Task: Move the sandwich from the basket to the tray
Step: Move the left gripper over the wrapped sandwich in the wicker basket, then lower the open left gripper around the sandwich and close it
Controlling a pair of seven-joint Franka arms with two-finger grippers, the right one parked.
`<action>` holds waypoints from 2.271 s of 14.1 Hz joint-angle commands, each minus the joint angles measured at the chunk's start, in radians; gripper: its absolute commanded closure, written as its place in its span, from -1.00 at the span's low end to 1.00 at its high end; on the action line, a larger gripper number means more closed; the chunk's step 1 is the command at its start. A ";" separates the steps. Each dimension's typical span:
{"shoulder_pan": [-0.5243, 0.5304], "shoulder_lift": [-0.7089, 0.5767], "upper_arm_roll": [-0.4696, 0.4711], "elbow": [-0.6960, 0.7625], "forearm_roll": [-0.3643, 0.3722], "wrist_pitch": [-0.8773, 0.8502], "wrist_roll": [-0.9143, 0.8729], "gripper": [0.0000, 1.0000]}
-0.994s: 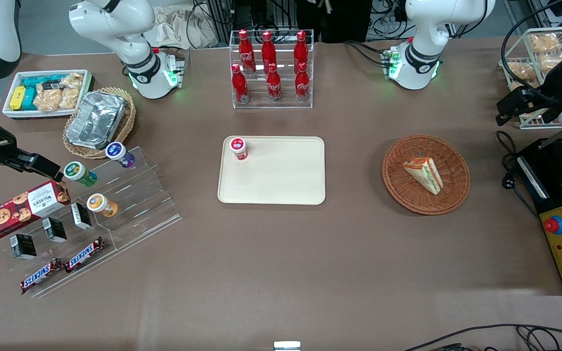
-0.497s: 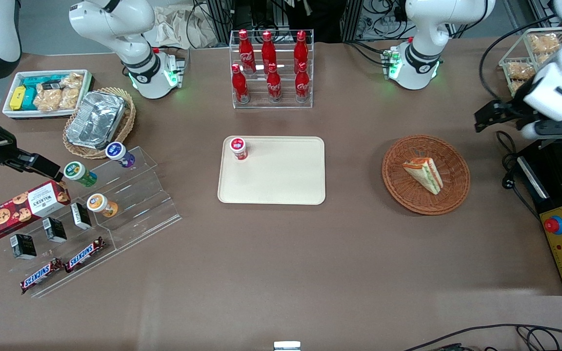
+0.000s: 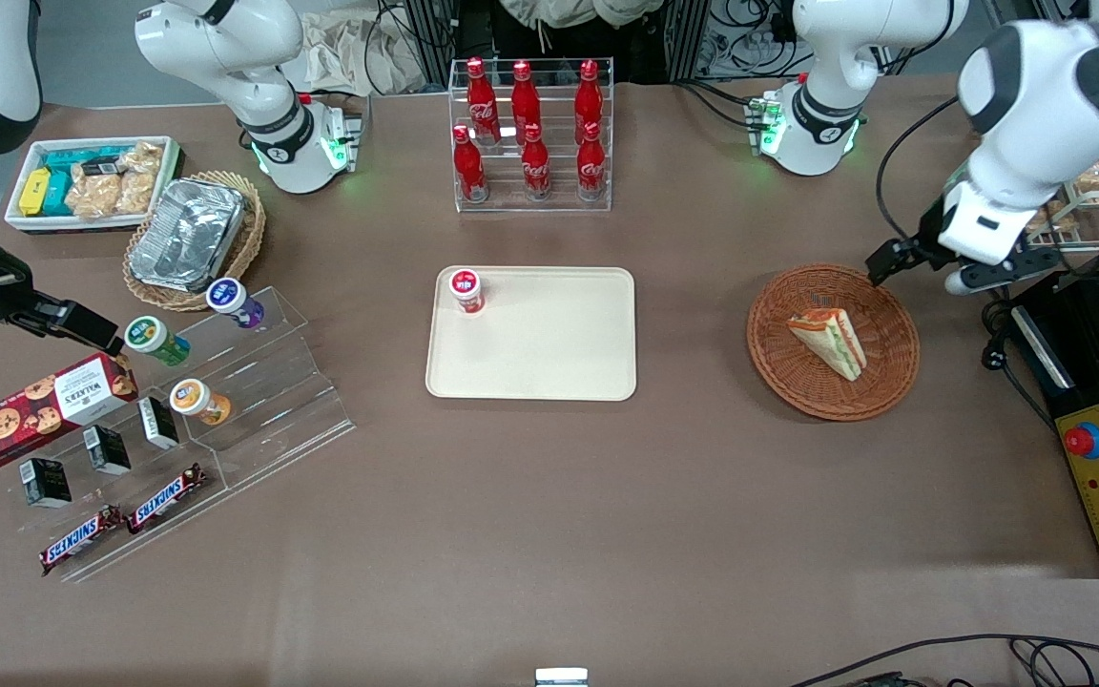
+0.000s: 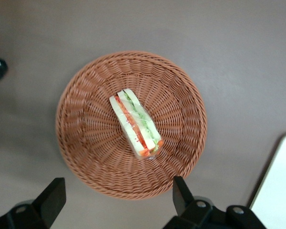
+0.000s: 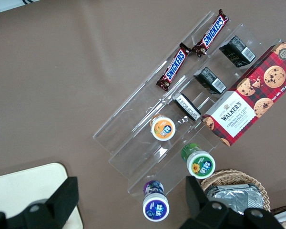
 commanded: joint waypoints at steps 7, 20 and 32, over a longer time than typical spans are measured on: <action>-0.033 0.141 -0.042 -0.077 0.099 0.246 -0.410 -0.99; -0.039 0.310 -0.041 -0.135 0.099 0.499 -0.488 -0.99; -0.039 0.286 -0.035 -0.172 0.104 0.544 -0.533 0.84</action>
